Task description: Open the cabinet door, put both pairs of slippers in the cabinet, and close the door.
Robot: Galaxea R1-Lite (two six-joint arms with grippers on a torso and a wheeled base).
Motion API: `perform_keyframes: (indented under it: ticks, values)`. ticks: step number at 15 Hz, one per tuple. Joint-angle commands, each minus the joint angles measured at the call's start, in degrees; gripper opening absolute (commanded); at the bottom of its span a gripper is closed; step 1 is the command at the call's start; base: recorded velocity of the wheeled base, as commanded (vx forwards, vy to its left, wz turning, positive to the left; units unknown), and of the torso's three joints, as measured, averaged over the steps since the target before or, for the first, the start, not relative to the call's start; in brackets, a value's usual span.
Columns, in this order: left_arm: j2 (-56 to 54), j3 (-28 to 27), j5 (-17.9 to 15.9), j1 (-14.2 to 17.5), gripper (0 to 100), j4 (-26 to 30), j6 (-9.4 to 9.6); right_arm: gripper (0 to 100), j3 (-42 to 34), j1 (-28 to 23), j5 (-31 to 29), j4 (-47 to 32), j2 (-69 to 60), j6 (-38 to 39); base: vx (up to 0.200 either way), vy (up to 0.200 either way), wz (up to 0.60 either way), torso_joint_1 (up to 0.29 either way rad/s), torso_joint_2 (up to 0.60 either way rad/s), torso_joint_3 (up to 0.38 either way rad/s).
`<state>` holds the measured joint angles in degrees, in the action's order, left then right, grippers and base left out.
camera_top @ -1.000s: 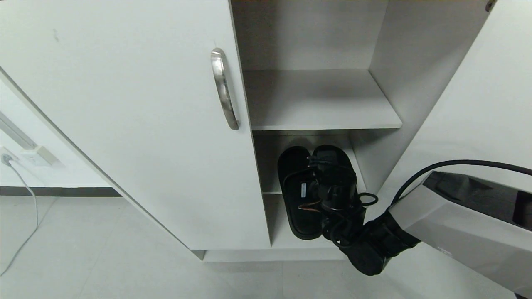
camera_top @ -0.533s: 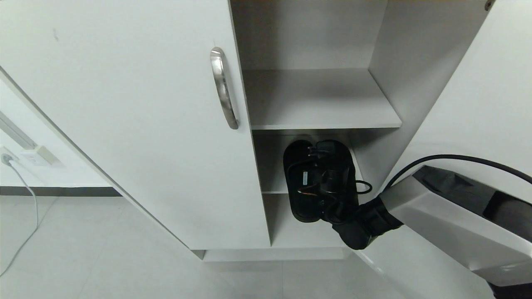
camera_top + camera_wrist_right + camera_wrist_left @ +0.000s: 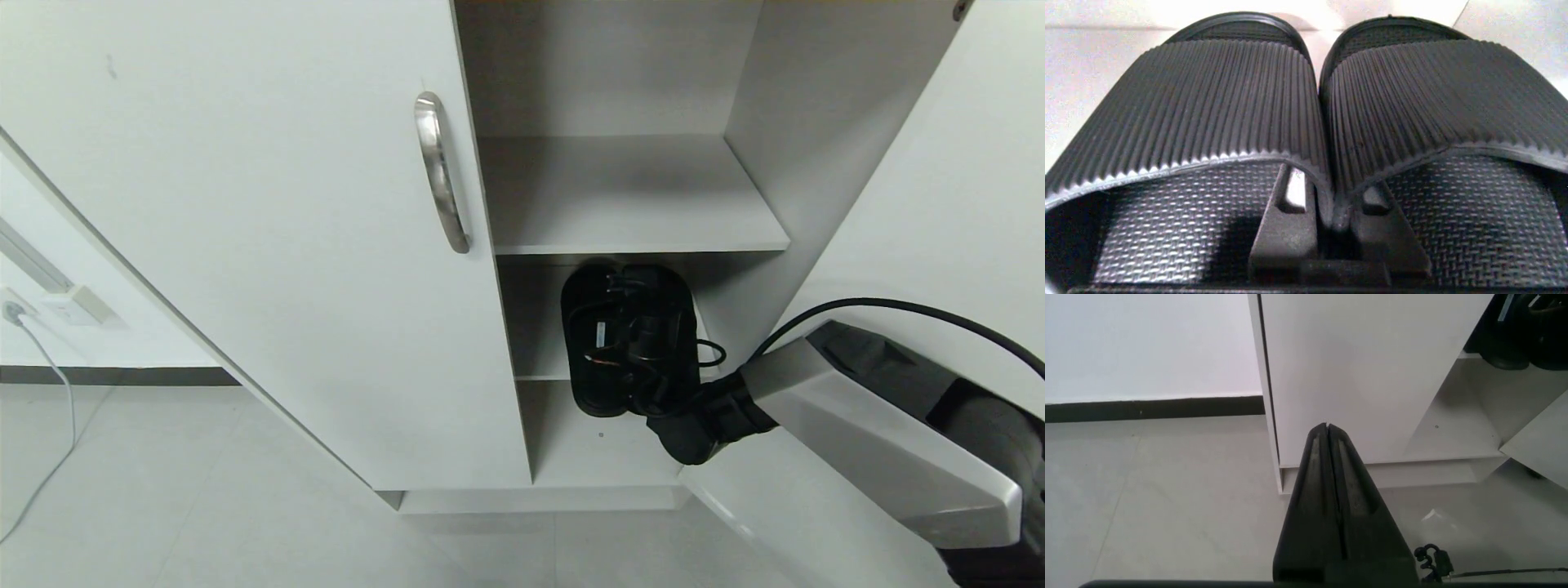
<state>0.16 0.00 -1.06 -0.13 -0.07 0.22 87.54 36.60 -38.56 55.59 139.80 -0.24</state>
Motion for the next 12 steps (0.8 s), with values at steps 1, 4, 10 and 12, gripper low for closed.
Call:
perform_keyframes:
  ticks: [1, 4, 10, 12]
  values:
    - [0.02, 0.0, 0.01, 0.05, 0, -0.01, -0.04, 0, 1.58, -0.03, -0.03, -0.75, 0.47, -0.02, 0.0, 0.0, 0.0, 0.0, 0.0, 0.0]
    - [0.02, 0.0, 0.01, -0.04, 0, -0.01, -0.04, 0, 2.99, -0.03, -0.03, -1.45, 0.65, -0.02, 0.0, 0.0, 0.0, 0.0, 0.0, 0.0]
    - [0.02, 0.0, 0.01, -0.04, 0, -0.01, -0.04, 0, 3.6, -0.03, 0.15, -2.42, 0.74, -0.11, 0.0, 0.0, 0.0, 0.0, 0.0, 0.0]
    - [0.02, 0.0, 0.01, 0.05, 0, -0.01, -0.04, 0, 4.48, -0.03, 0.15, -2.5, 1.44, -0.02, 0.0, 0.0, 0.0, 0.0, 0.0, 0.0]
